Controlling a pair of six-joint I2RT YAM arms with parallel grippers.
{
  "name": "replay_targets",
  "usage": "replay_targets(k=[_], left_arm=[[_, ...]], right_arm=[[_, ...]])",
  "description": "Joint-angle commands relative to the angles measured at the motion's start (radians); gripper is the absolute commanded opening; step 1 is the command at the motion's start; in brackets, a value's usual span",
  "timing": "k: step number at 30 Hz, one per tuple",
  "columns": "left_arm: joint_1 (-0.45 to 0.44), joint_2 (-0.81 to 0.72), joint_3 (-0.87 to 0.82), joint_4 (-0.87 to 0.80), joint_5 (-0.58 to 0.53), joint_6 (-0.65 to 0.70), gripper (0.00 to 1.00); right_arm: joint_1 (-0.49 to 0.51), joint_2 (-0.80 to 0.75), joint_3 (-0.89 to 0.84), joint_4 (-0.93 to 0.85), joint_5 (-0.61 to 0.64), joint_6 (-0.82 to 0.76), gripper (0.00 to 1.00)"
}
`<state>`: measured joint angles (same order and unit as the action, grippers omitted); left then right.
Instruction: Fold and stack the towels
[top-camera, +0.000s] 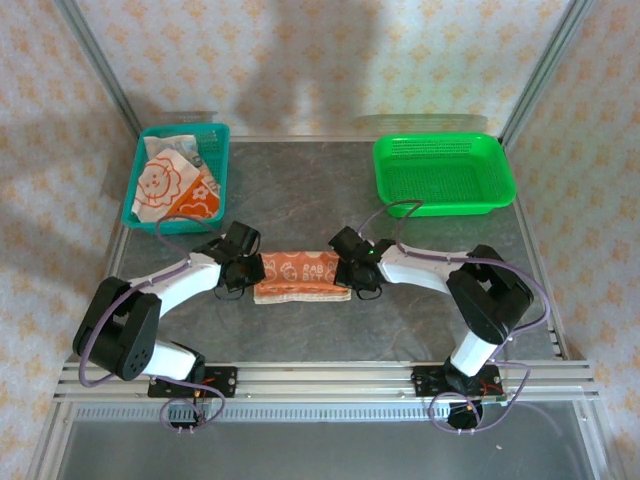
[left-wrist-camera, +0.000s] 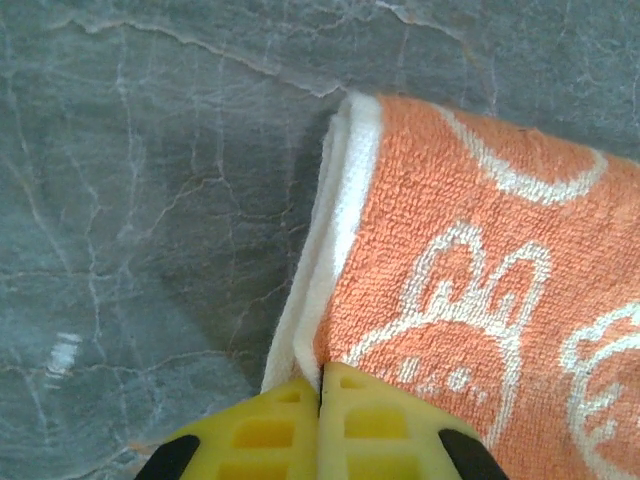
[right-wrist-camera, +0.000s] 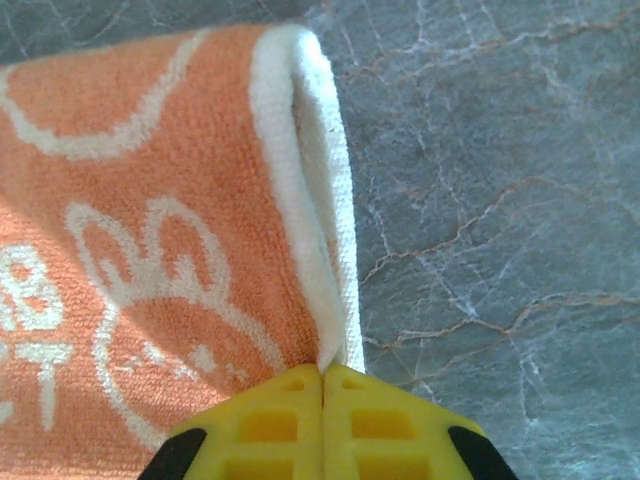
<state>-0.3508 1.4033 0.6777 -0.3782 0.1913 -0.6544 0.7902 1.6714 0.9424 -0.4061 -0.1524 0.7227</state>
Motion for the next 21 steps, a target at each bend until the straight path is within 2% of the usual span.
replay_targets(k=[1,12,21], left_arm=[[0.002,-0.055,0.001,-0.042,-0.009,-0.002,0.0],[-0.032,-0.181,0.034,-0.195,-0.024,-0.049,0.0],[-0.069,-0.289,-0.022,-0.224,0.005,-0.13,0.0]], right_arm=[[0.0,-0.039,0.029,-0.071,0.054,-0.015,0.0],[0.0,-0.103,0.06,-0.167,0.07,-0.061,0.0],[0.002,-0.148,0.025,-0.181,0.037,-0.064,0.0]])
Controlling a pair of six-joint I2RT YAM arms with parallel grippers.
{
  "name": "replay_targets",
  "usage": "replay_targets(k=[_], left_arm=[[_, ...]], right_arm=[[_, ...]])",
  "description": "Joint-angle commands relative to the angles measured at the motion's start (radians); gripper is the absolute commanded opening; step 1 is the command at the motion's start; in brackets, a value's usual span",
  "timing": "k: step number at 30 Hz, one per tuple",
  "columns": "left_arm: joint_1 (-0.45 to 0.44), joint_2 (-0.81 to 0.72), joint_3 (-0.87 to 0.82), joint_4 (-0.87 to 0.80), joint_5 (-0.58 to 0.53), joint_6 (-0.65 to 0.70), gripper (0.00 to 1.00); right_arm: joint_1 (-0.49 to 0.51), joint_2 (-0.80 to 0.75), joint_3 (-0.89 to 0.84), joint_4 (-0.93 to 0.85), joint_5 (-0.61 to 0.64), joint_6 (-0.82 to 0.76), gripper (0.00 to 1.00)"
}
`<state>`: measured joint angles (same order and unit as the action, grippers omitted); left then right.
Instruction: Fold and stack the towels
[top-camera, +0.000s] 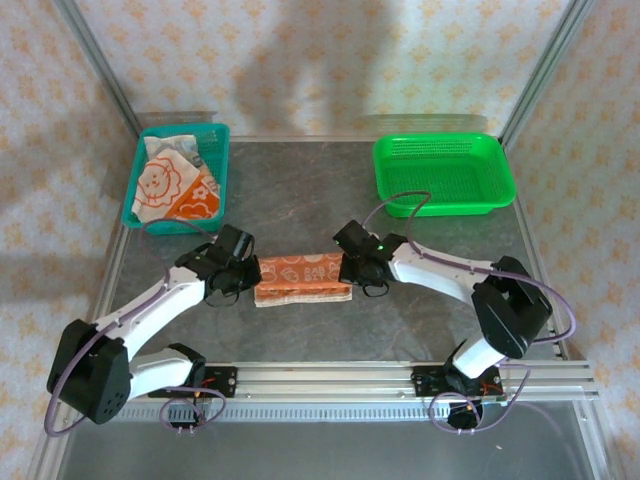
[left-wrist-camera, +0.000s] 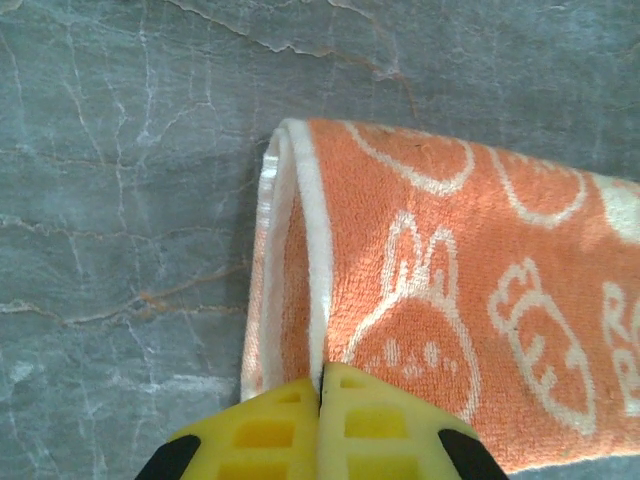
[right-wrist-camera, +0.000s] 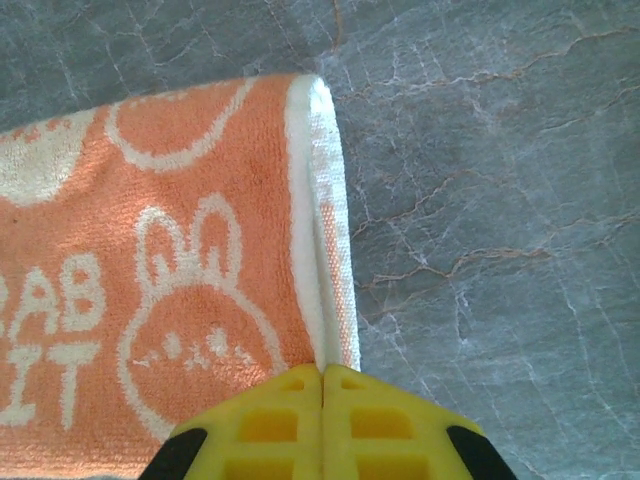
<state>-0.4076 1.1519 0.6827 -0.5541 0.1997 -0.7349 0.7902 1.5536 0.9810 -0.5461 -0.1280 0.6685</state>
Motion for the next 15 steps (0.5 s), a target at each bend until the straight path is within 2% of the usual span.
replay_targets(k=[1,7,14,15], left_arm=[[-0.016,-0.048,-0.04,-0.042,0.005,-0.061,0.0],[-0.052,-0.067,-0.159,0.049,0.02,-0.132,0.0],[-0.071,0.017,-0.215,0.142,0.036,-0.148,0.0],[-0.072,0.028,-0.215,0.143,0.038,-0.146,0.03]], right_arm=[[0.003,-0.03,-0.021,-0.036,0.005,-0.009,0.0],[0.01,-0.015,-0.083,0.008,-0.013,0.004,0.0],[0.014,0.048,-0.105,0.059,-0.016,0.004,0.0],[0.013,0.052,-0.104,0.06,-0.017,0.0,0.03]])
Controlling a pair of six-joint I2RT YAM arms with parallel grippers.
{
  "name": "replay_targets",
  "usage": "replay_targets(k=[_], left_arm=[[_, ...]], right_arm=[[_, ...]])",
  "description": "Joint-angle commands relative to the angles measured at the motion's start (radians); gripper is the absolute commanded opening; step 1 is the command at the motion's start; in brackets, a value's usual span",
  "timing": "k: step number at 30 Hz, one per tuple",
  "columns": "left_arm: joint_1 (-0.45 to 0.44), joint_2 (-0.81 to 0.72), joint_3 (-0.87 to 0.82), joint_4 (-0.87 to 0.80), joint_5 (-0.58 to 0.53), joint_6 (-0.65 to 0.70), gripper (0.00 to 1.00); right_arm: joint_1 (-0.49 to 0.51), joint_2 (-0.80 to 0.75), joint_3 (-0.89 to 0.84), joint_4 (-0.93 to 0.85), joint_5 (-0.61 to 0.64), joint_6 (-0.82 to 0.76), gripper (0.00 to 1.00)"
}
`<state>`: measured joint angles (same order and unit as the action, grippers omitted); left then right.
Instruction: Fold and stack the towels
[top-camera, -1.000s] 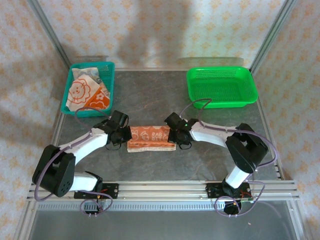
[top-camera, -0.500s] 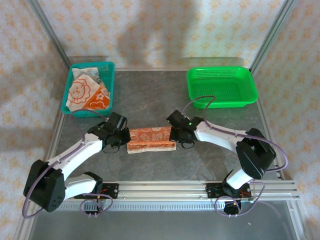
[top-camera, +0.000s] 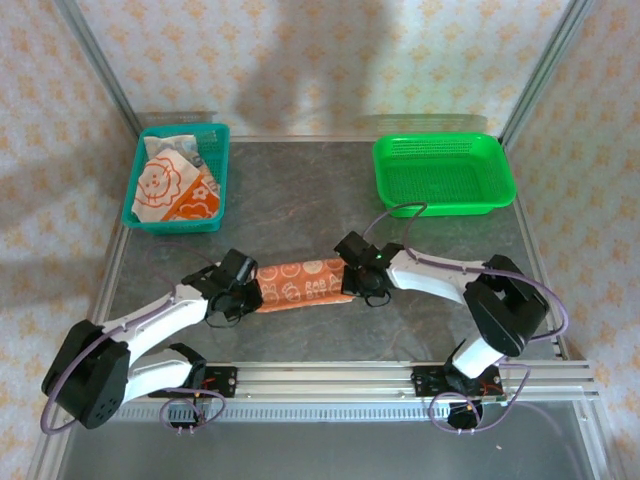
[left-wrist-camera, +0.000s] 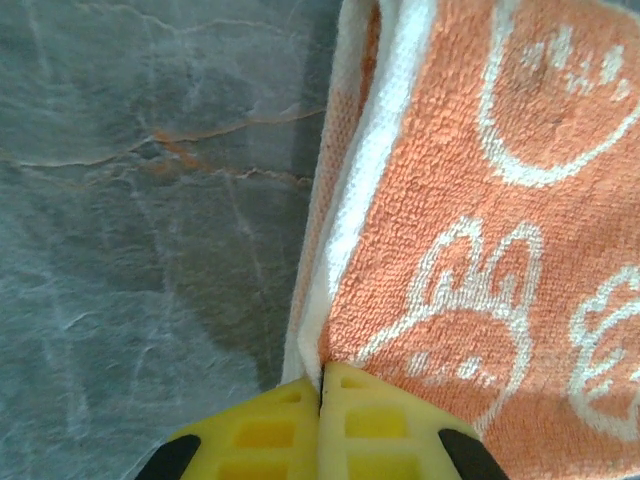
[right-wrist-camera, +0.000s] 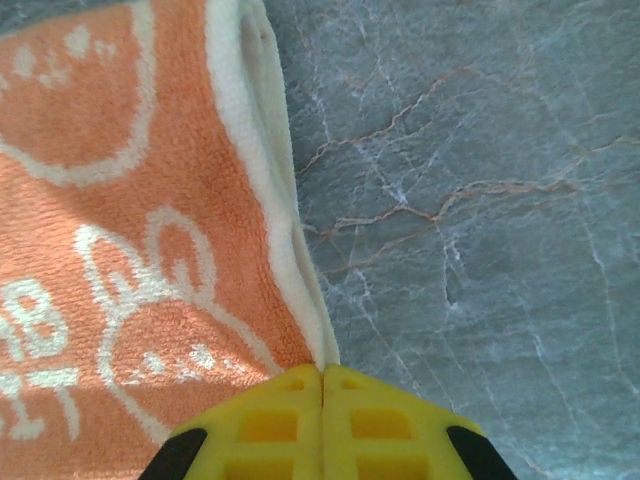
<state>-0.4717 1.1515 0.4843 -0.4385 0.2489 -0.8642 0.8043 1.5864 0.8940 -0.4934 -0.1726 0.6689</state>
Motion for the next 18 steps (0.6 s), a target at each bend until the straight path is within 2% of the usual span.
replay_targets(k=[1,2,4,5,6,10,15,18], left_arm=[[-0.008,0.033,-0.015,0.025,-0.013,-0.015,0.07],[-0.008,0.035,-0.011,0.016,-0.015,-0.012,0.11],[-0.007,0.028,0.008,-0.007,-0.024,0.002,0.25],[-0.008,0.021,0.021,-0.024,-0.035,0.014,0.36],[-0.008,0.015,0.033,-0.037,-0.047,0.026,0.4],[-0.006,0.021,0.089,-0.066,-0.08,0.076,0.5],[-0.001,0.101,0.147,-0.058,-0.083,0.142,0.54],[0.002,0.148,0.178,-0.066,-0.102,0.177,0.56]], right_arm=[[-0.001,0.017,-0.015,0.006,0.032,-0.002,0.06],[0.0,0.01,-0.015,0.004,0.035,-0.007,0.07],[-0.001,-0.013,-0.014,-0.001,0.048,-0.016,0.1],[0.0,-0.027,-0.015,-0.001,0.056,-0.021,0.14],[-0.001,-0.042,-0.015,0.002,0.063,-0.024,0.19],[-0.001,-0.083,-0.04,0.087,0.065,-0.029,0.45],[0.0,-0.068,-0.082,0.235,0.097,-0.008,0.51],[-0.001,-0.024,-0.047,0.219,0.088,0.002,0.52]])
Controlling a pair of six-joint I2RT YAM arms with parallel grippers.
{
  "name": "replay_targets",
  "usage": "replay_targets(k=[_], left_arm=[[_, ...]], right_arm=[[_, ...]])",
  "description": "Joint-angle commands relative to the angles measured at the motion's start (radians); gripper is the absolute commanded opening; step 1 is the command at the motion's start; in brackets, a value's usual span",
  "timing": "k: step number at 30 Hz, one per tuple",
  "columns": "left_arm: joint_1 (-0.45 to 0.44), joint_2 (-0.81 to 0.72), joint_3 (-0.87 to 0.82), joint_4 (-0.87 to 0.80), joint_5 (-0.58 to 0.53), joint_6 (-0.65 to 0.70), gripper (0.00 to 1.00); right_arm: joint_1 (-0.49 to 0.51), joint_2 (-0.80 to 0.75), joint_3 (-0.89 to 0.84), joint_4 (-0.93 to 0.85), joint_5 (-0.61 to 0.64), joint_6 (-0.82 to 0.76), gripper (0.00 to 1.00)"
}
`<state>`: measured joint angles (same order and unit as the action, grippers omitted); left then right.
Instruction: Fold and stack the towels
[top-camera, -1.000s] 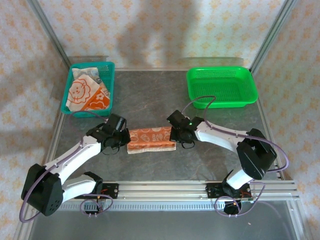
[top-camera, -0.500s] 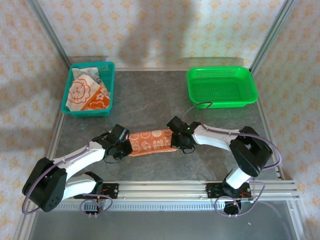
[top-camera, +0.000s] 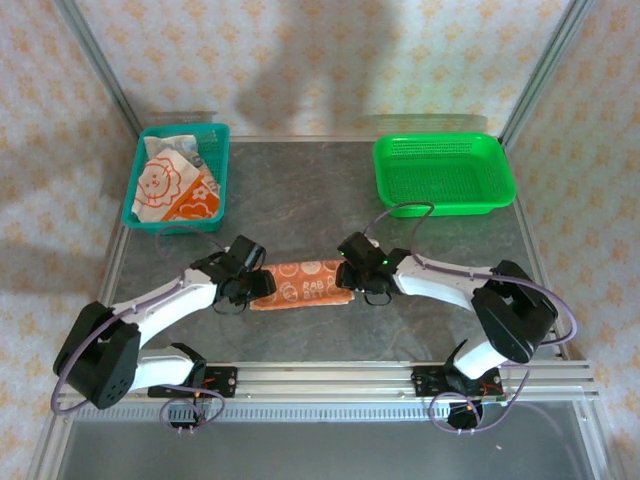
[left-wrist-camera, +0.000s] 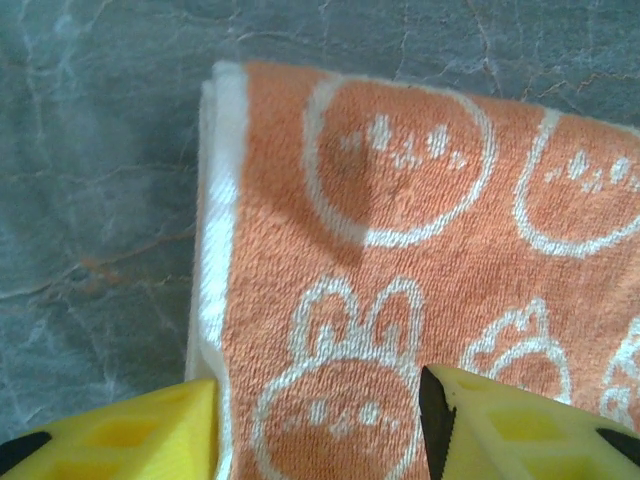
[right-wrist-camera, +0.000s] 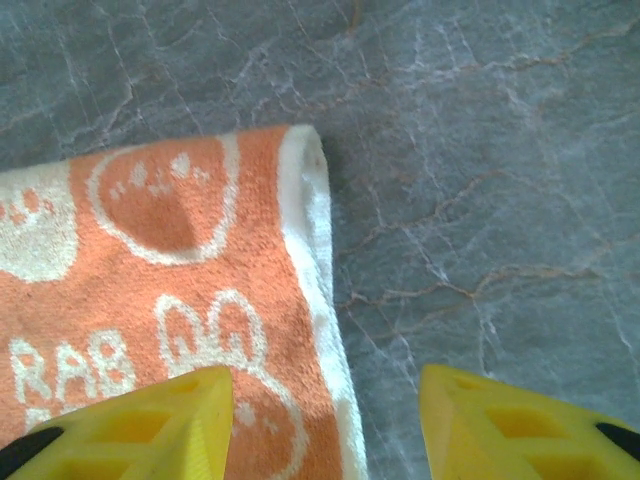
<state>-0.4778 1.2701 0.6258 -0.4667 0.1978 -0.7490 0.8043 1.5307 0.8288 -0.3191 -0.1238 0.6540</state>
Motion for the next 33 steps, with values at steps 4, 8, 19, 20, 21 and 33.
replay_targets(k=[4,8,19,20,21,33], left_arm=[[0.016,0.076,0.059,-0.041,-0.084,0.087,0.63],[0.016,0.12,0.047,-0.009,-0.076,0.103,0.66],[0.01,0.192,-0.062,0.173,0.076,-0.007,0.3],[0.006,0.185,-0.077,0.187,0.081,-0.021,0.3],[0.005,0.178,-0.087,0.194,0.079,-0.028,0.3],[0.004,0.174,-0.086,0.178,0.077,-0.009,0.3]], right_arm=[[0.002,0.068,0.011,0.098,0.015,0.047,0.52],[0.007,0.088,0.009,0.113,0.02,0.062,0.52],[0.015,0.097,0.005,0.119,0.017,0.061,0.51],[0.016,0.096,0.003,0.121,0.015,0.063,0.51],[0.016,0.095,0.0,0.132,0.009,0.062,0.51],[0.079,0.177,0.062,0.156,0.004,0.075,0.5]])
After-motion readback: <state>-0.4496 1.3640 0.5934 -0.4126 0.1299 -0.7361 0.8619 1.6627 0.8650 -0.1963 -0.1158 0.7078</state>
